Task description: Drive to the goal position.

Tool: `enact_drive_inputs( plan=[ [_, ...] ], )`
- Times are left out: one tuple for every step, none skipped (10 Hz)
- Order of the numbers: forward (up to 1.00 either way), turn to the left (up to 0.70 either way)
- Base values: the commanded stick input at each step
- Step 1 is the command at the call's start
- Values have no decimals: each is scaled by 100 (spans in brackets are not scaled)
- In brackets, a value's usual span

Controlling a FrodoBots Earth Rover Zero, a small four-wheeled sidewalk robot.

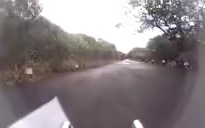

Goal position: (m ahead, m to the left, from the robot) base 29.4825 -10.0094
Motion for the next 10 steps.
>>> enact_drive_inputs(
  plan=[
    [100,0],
    [100,0],
    [100,0],
    [100,0],
    [100,0],
    [100,0],
    [100,0],
    [100,0],
    [100,0],
    [100,0]
  ],
)
